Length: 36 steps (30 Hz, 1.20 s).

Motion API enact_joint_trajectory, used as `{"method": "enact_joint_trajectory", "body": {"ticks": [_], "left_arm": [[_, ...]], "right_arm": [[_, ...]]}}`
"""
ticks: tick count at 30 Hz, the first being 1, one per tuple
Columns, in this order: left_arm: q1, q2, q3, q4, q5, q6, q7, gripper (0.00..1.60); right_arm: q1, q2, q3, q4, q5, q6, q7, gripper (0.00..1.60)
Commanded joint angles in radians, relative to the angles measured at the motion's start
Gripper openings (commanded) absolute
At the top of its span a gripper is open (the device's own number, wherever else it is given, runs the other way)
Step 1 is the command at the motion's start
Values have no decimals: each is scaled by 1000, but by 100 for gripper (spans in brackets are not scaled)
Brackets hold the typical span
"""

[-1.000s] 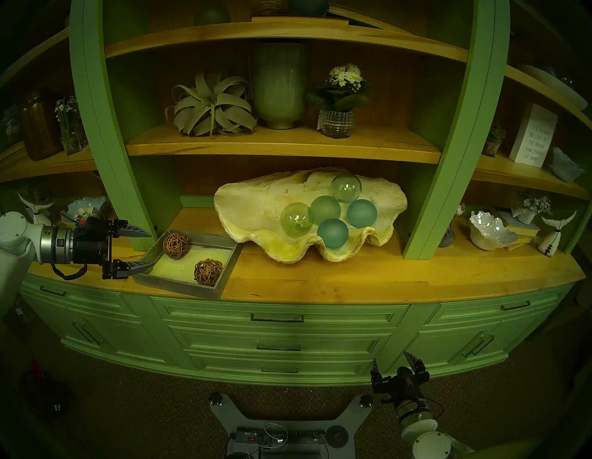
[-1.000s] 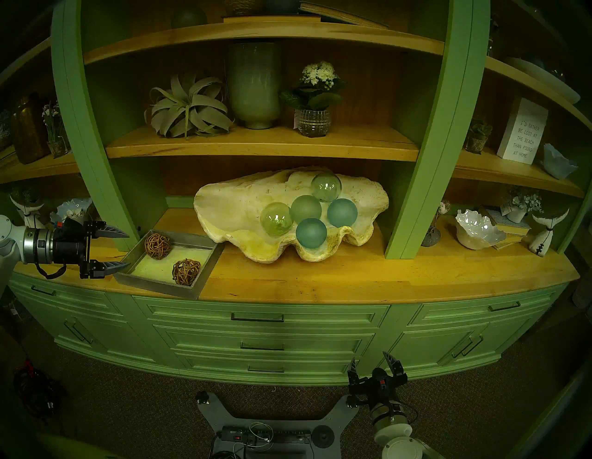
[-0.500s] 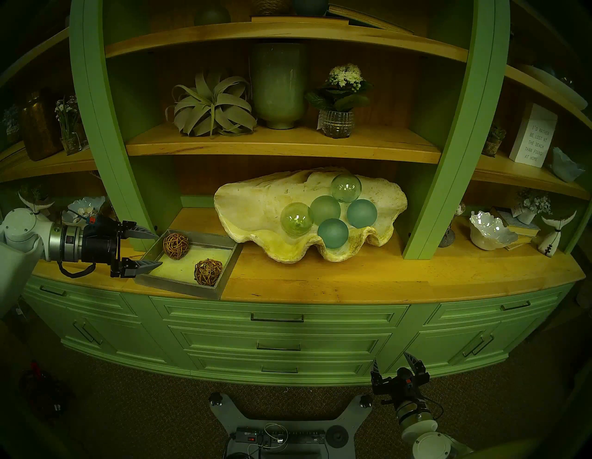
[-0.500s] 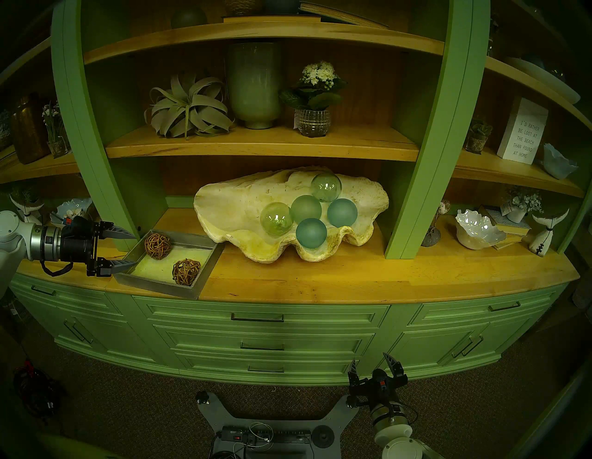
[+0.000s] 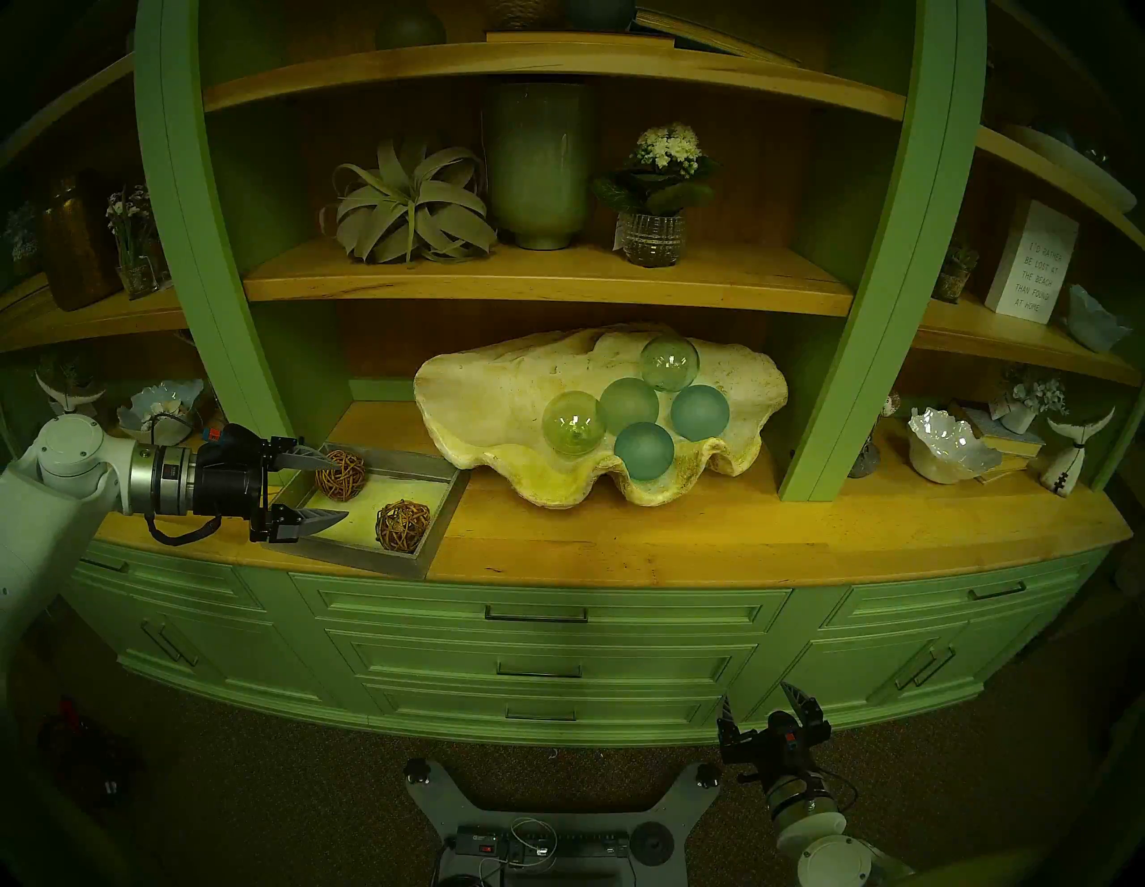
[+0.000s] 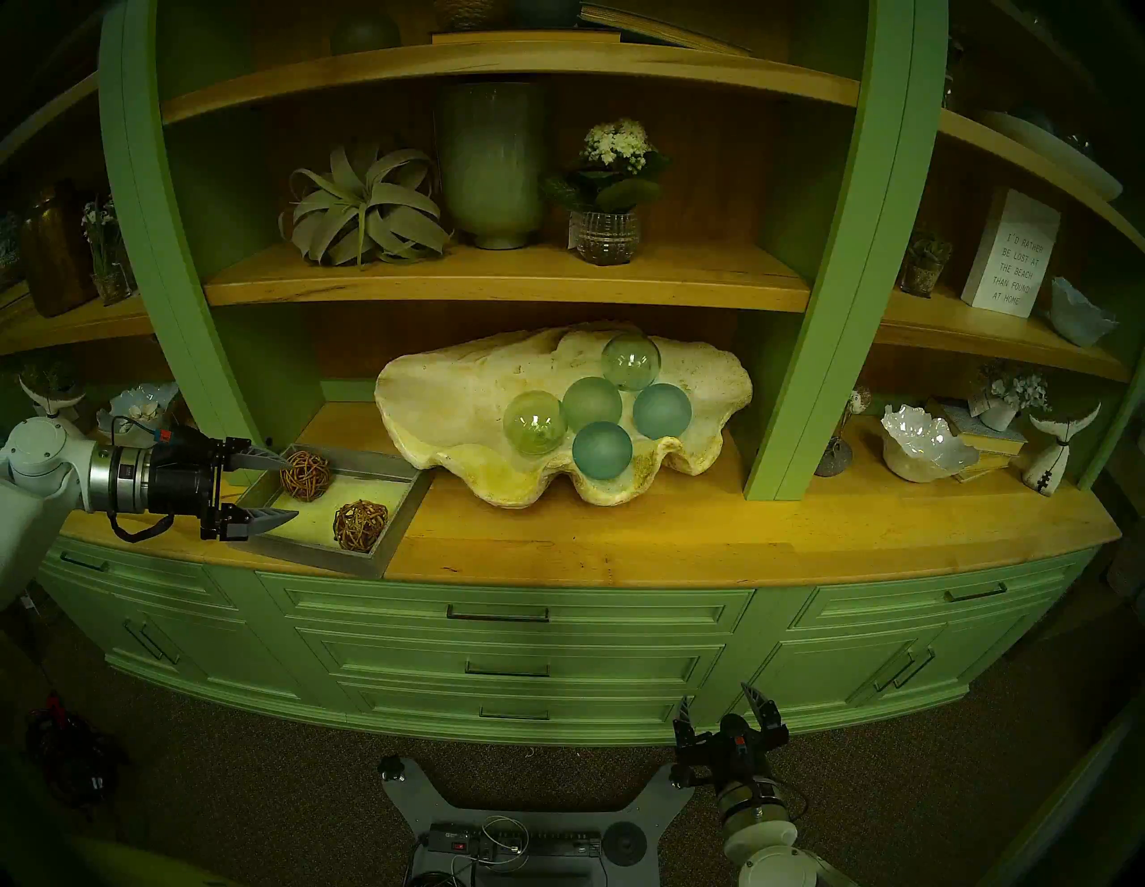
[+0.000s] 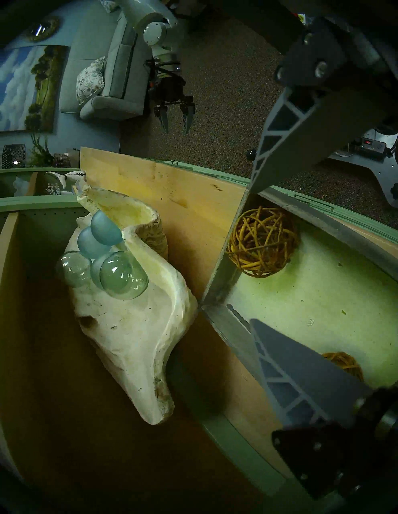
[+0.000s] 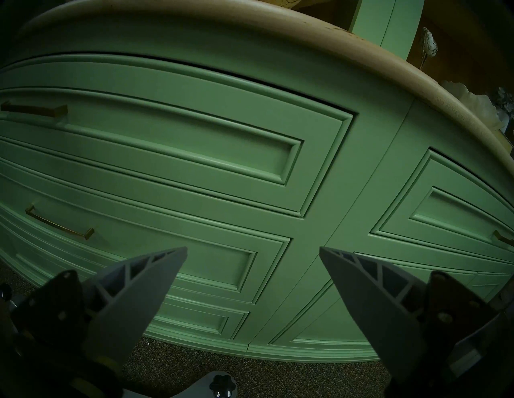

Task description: Put wooden balls into bowl

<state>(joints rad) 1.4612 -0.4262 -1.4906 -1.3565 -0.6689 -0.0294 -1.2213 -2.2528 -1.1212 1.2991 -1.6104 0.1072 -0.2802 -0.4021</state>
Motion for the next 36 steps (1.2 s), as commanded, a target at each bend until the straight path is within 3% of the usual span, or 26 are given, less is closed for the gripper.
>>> {"method": "enact_joint_trajectory", "body": {"ticks": [1,15,16,24,36], "left_arm": [[-112,-51,24,-1,1,9,9,160],[-225,-145,132,31,42,56,27,160],[-205,-145,126,27,43,54,31,160],[-292,-189,183,78,91,88,31,160],[-363,-247,226,140,177,127,23,160]], "right_arm": [[12,-2,0,-18,-2,-6,1,160],[14,-4,0,-14,-2,-6,1,160],[14,-4,0,-13,-2,-6,1,160],[16,-5,-1,-11,-2,-6,1,160],[19,-6,-1,-8,-2,-7,1,160]]}}
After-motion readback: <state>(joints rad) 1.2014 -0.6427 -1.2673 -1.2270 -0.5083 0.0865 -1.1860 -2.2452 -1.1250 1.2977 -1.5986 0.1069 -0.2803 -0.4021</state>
